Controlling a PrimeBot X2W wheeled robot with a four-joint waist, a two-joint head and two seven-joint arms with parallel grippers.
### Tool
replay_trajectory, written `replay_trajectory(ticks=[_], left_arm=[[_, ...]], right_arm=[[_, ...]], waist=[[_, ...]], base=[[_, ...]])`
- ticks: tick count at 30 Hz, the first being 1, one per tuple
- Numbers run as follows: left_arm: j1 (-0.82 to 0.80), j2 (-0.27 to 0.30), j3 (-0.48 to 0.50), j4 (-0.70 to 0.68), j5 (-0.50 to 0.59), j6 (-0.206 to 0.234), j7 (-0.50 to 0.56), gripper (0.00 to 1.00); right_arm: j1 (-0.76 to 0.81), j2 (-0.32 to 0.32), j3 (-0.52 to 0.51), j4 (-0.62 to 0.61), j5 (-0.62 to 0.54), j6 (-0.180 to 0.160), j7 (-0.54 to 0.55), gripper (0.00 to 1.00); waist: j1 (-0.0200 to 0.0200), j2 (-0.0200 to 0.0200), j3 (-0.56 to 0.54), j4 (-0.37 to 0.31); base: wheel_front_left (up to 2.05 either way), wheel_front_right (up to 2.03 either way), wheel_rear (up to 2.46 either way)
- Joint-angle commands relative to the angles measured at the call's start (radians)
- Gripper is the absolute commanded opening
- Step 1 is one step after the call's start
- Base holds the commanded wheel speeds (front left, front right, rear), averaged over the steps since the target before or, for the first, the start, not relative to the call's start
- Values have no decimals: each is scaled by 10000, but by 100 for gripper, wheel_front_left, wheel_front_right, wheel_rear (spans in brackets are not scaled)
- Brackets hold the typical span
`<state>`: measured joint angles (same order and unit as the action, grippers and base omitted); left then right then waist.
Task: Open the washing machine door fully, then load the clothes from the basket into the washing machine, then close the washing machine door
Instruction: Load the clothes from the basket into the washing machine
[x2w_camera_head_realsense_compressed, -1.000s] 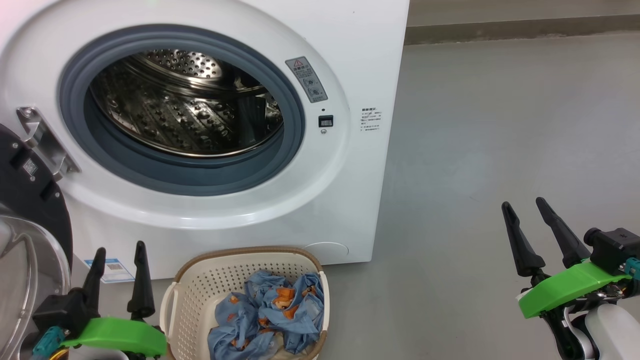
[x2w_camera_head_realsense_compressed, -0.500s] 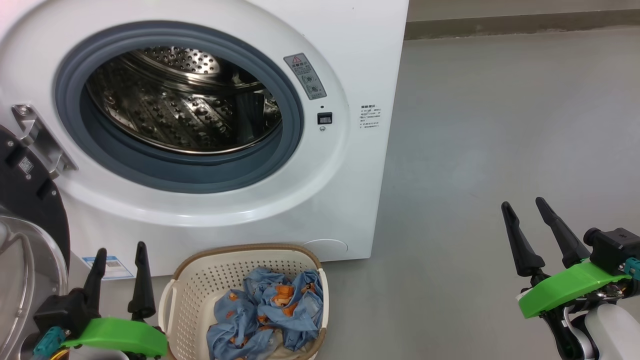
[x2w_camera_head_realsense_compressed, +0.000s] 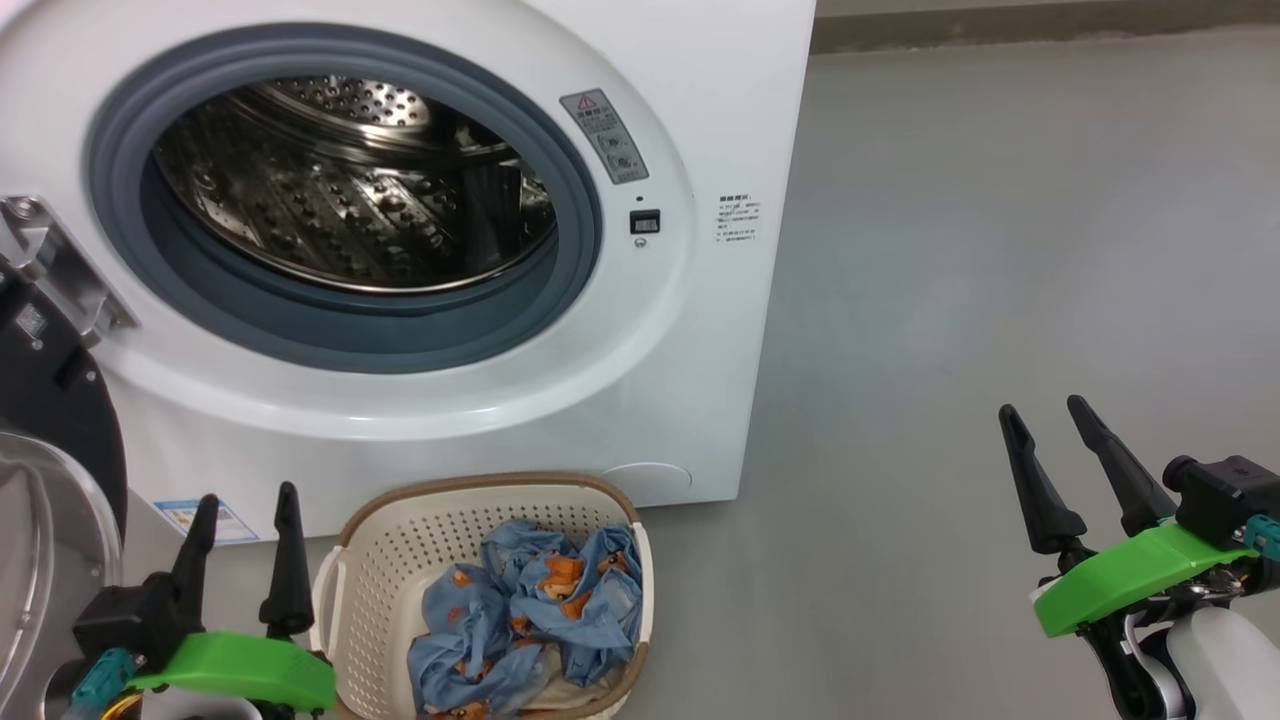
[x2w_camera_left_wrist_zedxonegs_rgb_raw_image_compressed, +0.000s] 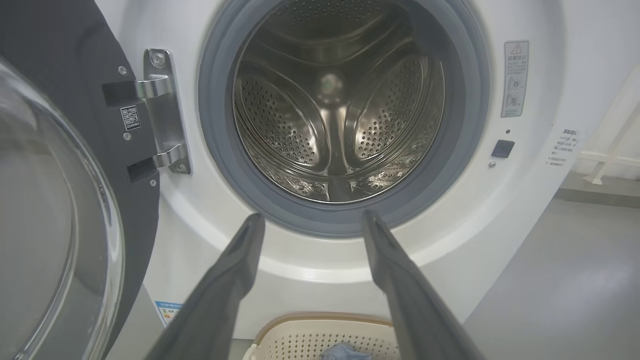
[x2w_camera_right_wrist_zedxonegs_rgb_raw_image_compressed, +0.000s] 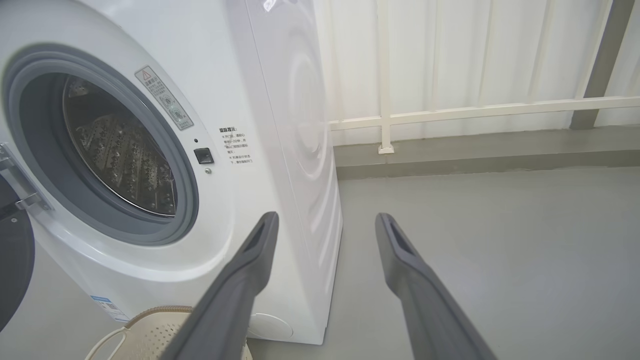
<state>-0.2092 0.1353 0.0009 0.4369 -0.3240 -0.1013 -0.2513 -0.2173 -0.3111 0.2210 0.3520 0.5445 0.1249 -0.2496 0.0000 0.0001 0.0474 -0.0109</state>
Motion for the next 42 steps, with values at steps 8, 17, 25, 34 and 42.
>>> replay_trajectory(ticks=[8, 17, 25, 34, 42], left_arm=[[-746, 234, 198, 28, 109, -46, -105, 100], [-1257, 221, -59, 509, 168, -85, -100, 100], [-2043, 282, -487, 1452, -128, -217, 88, 100], [-3198, 396, -1525, 2941, -678, -287, 424, 100], [-4238, 679, -3401, 4148, -1794, -291, 921, 100]], right_arm=[[-499, -102, 221, -157, -54, 58, -122, 100], [-836, -8, 200, -244, -121, 58, -122, 100], [-1171, 156, 75, -424, -260, 58, -122, 100], [-1600, 337, -19, -569, -376, 58, -122, 100], [-2030, 516, -51, -738, -492, 58, -122, 100]], waist=[[0, -1, 712, -170], [0, -1, 1692, -422], [0, -1, 2648, -622], [0, -1, 3747, -802], [0, -1, 4763, -1034]], base=[[0, 0, 0], [0, 0, 0], [0, 0, 0], [0, 0, 0], [0, 0, 0]])
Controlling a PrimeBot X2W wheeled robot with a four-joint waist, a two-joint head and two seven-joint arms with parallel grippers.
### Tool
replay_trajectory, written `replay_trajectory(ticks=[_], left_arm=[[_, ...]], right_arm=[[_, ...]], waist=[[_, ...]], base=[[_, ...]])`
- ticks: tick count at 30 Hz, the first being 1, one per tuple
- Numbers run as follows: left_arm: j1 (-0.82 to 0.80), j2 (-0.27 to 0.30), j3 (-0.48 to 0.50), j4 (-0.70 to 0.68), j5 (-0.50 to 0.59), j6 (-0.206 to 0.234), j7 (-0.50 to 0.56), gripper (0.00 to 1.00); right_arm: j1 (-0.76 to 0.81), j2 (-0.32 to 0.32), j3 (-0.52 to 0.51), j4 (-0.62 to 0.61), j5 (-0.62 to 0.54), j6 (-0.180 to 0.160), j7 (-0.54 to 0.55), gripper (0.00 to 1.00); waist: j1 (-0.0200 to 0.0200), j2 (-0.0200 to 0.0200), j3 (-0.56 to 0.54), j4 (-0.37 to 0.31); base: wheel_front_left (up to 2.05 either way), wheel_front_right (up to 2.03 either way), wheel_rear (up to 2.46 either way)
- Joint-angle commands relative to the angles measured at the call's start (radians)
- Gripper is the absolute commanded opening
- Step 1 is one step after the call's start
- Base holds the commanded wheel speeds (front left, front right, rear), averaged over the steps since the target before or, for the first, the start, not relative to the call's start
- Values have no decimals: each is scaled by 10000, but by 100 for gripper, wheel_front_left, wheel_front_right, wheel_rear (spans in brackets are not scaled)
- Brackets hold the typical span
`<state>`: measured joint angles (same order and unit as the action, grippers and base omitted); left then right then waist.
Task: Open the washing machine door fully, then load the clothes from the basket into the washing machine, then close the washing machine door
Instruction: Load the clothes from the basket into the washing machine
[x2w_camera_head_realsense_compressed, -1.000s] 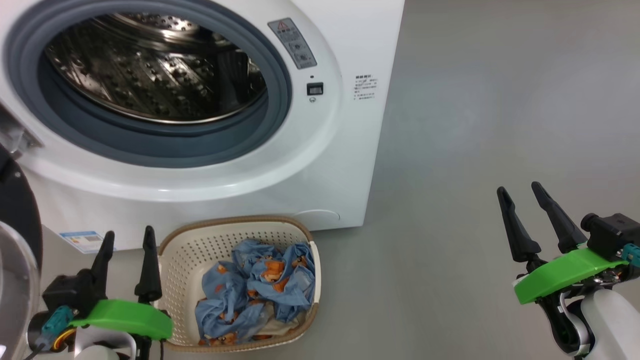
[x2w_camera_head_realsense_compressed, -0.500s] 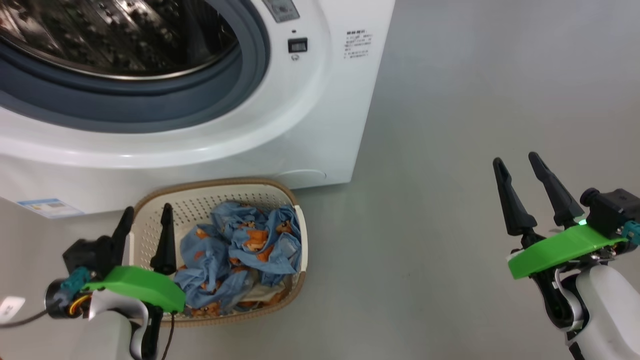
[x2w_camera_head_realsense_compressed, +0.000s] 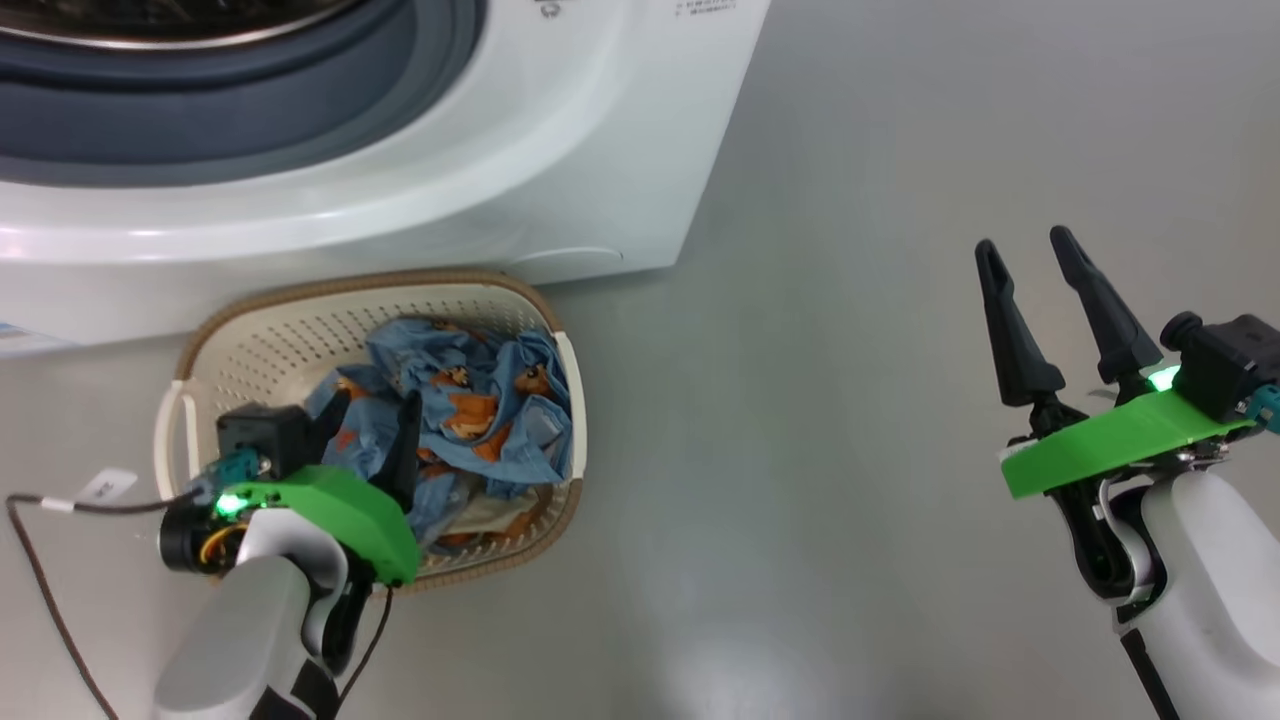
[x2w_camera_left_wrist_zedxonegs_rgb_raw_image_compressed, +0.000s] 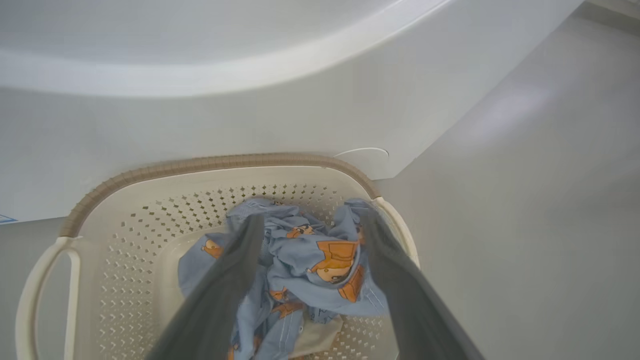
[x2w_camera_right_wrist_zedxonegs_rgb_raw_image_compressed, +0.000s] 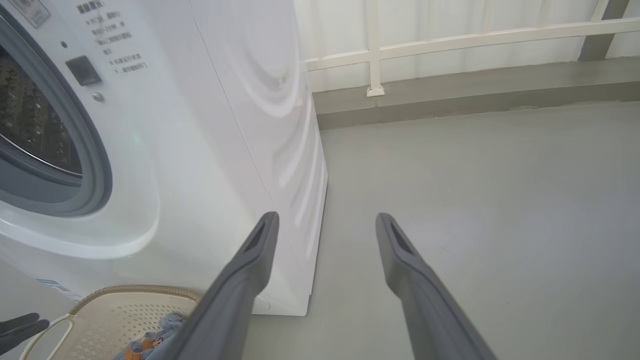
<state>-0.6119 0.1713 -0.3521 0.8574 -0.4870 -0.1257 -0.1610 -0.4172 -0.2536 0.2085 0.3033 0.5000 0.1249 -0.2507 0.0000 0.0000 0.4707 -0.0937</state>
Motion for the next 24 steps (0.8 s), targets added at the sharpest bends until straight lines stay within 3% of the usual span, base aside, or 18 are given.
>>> replay_trajectory(ticks=[1, 9, 24], left_arm=[[-332, 343, -96, 66, -346, -48, 98, 100], [-1303, 691, -1863, 945, -1441, -49, 813, 100], [-2903, 1285, -3112, 2522, -2629, -49, 1403, 100]], right_arm=[[-74, -21, 69, -279, -71, 58, -111, 100], [-420, 222, 81, -468, -166, 58, -111, 100], [-659, 723, -42, -797, -247, 58, -111, 100]], waist=[[0, 0, 654, -247], [0, 0, 1546, -587], [0, 0, 2839, -1269]], base=[[0, 0, 0], [0, 0, 0], [0, 0, 0]])
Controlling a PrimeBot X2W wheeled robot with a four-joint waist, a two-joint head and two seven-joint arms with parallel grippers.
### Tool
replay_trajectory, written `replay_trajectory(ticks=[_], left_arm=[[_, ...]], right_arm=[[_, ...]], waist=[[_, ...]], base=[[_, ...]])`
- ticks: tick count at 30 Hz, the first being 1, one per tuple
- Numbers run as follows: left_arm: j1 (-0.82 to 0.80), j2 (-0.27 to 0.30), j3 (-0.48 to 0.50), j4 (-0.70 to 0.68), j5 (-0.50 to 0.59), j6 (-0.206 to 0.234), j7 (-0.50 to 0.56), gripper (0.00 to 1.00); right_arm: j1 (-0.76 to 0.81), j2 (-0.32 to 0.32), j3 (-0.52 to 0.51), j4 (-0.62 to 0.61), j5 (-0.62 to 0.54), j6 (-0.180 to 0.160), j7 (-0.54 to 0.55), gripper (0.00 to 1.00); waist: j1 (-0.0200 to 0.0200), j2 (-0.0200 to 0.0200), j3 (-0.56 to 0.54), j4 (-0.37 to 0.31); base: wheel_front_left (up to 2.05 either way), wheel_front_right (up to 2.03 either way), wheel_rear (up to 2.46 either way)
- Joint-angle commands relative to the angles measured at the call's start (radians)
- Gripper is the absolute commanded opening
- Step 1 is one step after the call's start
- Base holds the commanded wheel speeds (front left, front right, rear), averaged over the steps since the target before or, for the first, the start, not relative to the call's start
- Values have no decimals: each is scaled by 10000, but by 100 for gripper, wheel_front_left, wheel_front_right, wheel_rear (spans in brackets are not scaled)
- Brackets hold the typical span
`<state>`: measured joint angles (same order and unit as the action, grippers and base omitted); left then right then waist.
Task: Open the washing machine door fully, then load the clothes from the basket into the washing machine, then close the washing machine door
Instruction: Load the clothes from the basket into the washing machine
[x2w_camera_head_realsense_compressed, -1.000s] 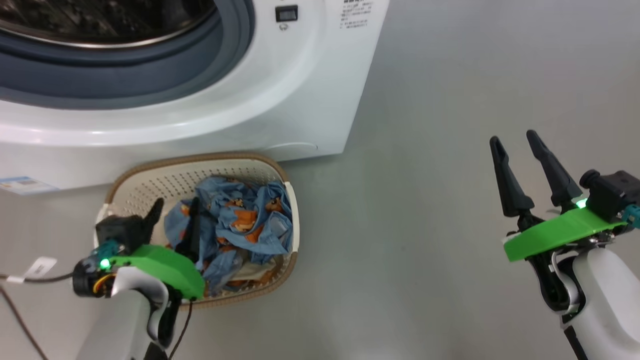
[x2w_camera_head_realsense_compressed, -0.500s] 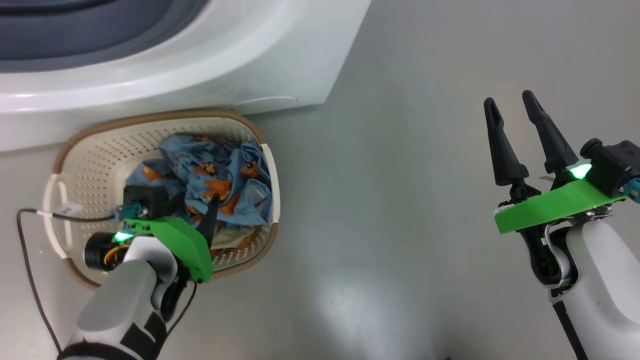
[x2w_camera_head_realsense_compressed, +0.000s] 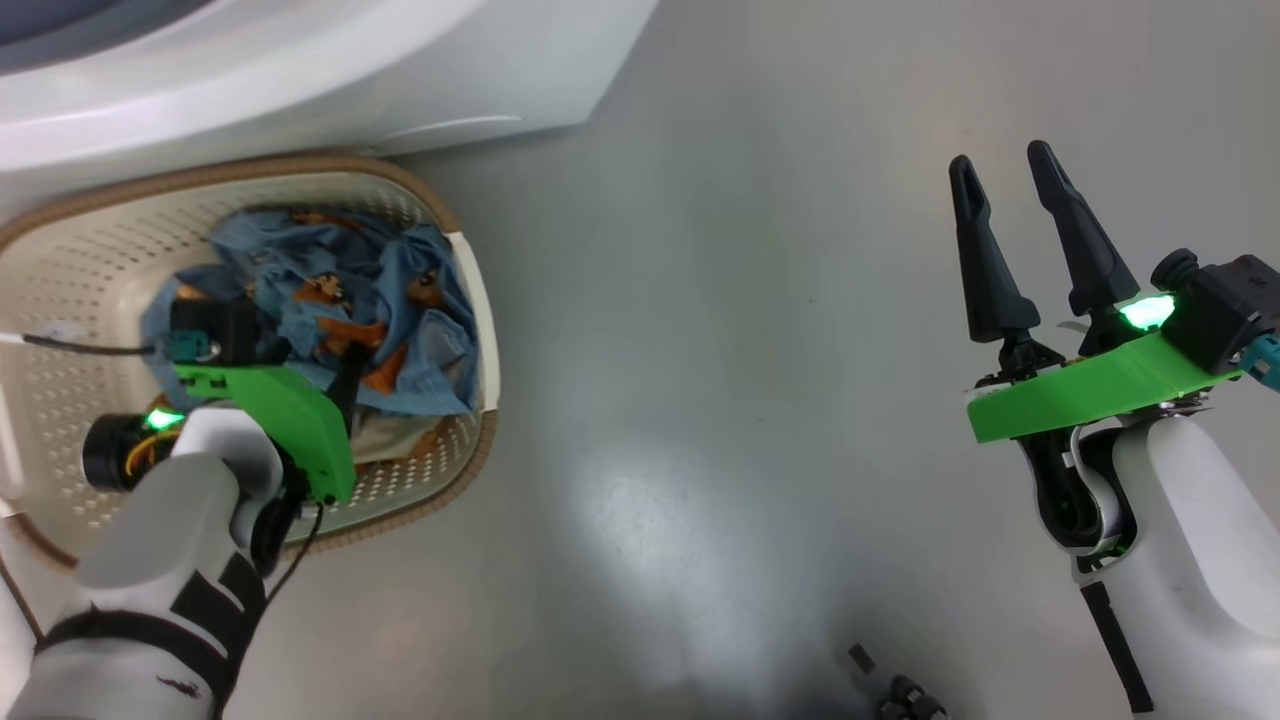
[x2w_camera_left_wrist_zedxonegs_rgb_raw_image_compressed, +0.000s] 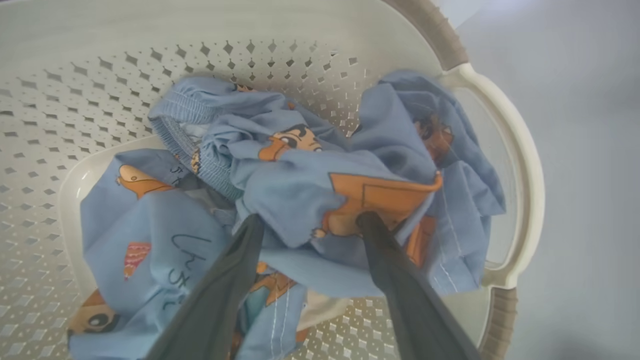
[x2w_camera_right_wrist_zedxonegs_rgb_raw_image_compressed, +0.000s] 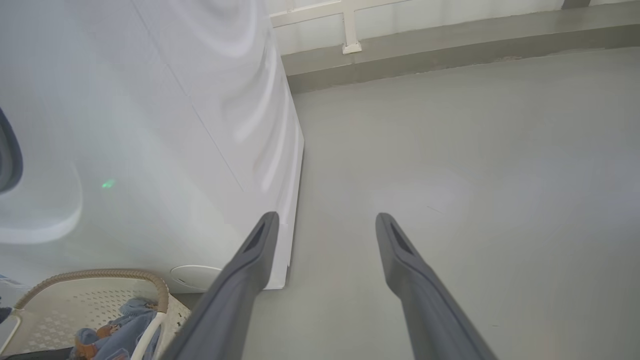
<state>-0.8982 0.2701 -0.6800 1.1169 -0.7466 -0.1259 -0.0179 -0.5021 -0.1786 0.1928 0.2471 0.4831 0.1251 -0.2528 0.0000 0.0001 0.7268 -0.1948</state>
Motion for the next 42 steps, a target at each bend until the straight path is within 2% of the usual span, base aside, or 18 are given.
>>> replay_trajectory(ticks=[1, 10, 16, 17, 18, 19, 20, 31, 42], left_arm=[[-133, 334, 120, 5, -97, -47, 9, 100], [-1015, 522, -317, 560, -481, -47, 401, 100], [-1513, 506, -278, 1216, -737, -48, 732, 100], [-1568, 498, -256, 1282, -767, -48, 711, 87], [-1604, 486, -237, 1336, -799, -48, 688, 36], [-1634, 481, -233, 1383, -811, -48, 656, 3], [-1658, 475, -236, 1425, -813, -48, 614, 0], [-1240, 197, -297, 1174, -1248, -48, -260, 0], [-33, 120, -788, -21, -2242, -48, -1042, 0]], right_arm=[[185, 12, 116, -248, -78, 56, -90, 100], [61, 242, 188, -406, -107, 56, -90, 100], [-14, 314, 251, -469, -111, 56, -90, 100], [-12, 328, 259, -476, -117, 56, -90, 100], [-1, 343, 263, -484, -126, 56, -90, 100], [11, 358, 261, -490, -135, 56, -90, 100], [21, 366, 256, -491, -139, 56, -90, 100], [-5, 230, 278, -362, -127, 56, -90, 100], [245, -2, 347, -127, -39, 56, -90, 100]], waist=[[0, -1, 348, -300], [0, -1, 1077, -622], [0, -1, 1403, -805], [0, -1, 1426, -827], [0, -1, 1438, -845], [0, -1, 1445, -856], [0, -1, 1444, -862], [0, -1, 861, -589], [0, -1, -686, -130]], base=[[0, 0, 0], [0, 0, 0], [0, 0, 0], [0, 0, 0], [0, 0, 0], [0, 0, 0], [0, 0, 0], [0, 0, 0], [0, 0, 0]])
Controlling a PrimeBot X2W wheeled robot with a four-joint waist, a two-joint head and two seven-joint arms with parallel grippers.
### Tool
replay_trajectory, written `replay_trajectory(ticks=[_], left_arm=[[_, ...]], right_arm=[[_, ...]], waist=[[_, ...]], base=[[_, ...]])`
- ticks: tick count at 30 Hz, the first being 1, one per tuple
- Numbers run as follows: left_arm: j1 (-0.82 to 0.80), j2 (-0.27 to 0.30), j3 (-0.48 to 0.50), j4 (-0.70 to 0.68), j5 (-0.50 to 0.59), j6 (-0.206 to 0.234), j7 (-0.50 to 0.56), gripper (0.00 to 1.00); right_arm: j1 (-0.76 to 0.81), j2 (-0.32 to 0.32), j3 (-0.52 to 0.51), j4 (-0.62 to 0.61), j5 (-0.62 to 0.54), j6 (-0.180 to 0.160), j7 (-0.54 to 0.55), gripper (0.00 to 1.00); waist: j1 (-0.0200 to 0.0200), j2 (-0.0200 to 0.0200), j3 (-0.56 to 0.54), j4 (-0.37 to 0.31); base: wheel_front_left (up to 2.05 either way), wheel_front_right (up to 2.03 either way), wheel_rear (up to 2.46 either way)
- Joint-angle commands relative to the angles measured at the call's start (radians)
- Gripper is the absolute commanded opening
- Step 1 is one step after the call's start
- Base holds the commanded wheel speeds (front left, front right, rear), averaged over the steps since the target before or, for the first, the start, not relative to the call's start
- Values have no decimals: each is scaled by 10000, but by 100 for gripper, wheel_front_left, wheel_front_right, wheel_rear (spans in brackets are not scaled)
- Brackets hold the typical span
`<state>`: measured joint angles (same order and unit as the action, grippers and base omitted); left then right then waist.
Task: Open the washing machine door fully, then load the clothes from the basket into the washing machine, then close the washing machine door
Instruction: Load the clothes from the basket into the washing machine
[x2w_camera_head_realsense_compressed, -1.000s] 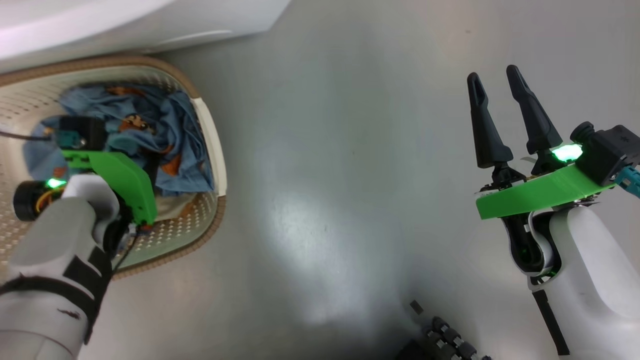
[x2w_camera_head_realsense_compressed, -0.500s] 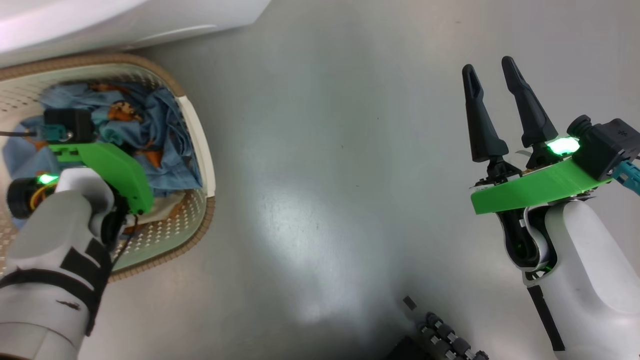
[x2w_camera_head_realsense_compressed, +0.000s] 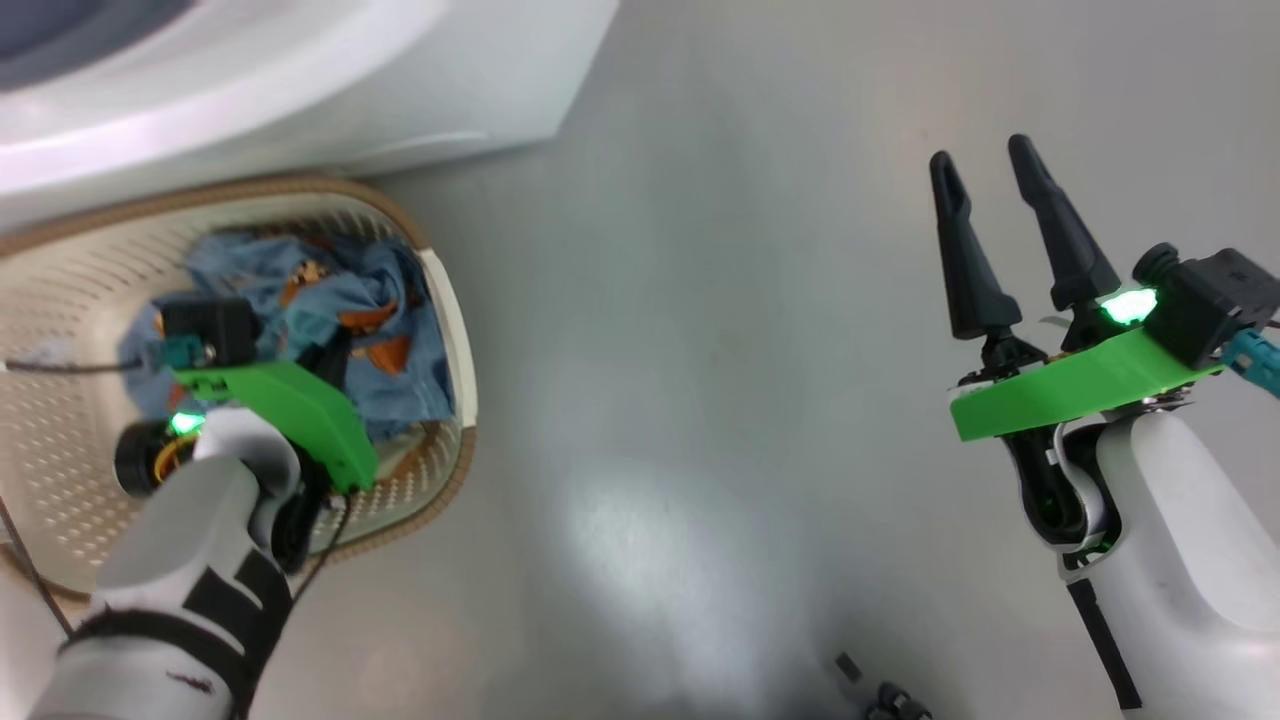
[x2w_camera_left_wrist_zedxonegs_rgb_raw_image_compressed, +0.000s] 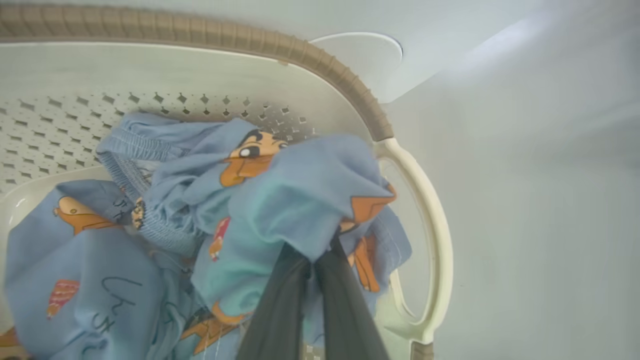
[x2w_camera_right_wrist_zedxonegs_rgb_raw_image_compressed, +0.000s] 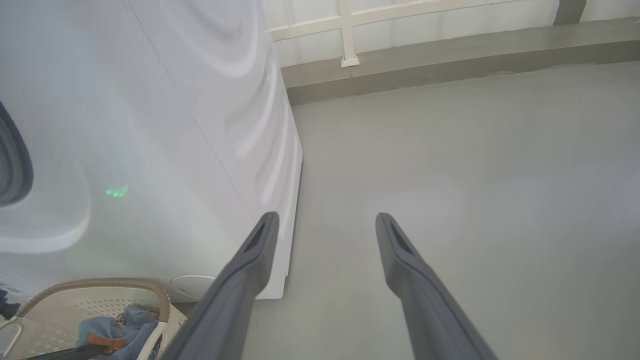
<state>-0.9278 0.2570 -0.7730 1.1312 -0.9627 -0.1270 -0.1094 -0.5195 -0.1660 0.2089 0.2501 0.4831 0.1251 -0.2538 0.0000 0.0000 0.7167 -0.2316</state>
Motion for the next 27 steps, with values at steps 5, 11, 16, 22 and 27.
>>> replay_trajectory(ticks=[5, 11, 16, 22, 27], left_arm=[[793, 377, -98, -641, -591, -36, -635, 0], [1361, 603, -402, -1339, -1091, -36, -1205, 0], [1748, 797, -424, -1900, -1302, -36, -1479, 0], [2258, 917, 380, -2762, -932, -36, -1519, 0], [2961, 822, 1463, -3668, -28, -36, -1521, 0]], right_arm=[[565, -247, 254, -4, 24, 56, -80, 100], [845, -366, 398, 185, 145, 56, -80, 100], [1118, -488, 432, 343, 241, 56, -80, 100], [1379, -629, 527, 416, 302, 56, -80, 100], [1614, -701, 583, 507, 350, 56, -80, 100]], waist=[[0, 0, -1397, 409], [0, 0, -2331, 625], [0, 0, -3025, 870], [0, 0, -3774, 1203], [0, 0, -4302, 1482]], base=[[0, 0, 0], [0, 0, 0], [0, 0, 0], [0, 0, 0], [0, 0, 0]])
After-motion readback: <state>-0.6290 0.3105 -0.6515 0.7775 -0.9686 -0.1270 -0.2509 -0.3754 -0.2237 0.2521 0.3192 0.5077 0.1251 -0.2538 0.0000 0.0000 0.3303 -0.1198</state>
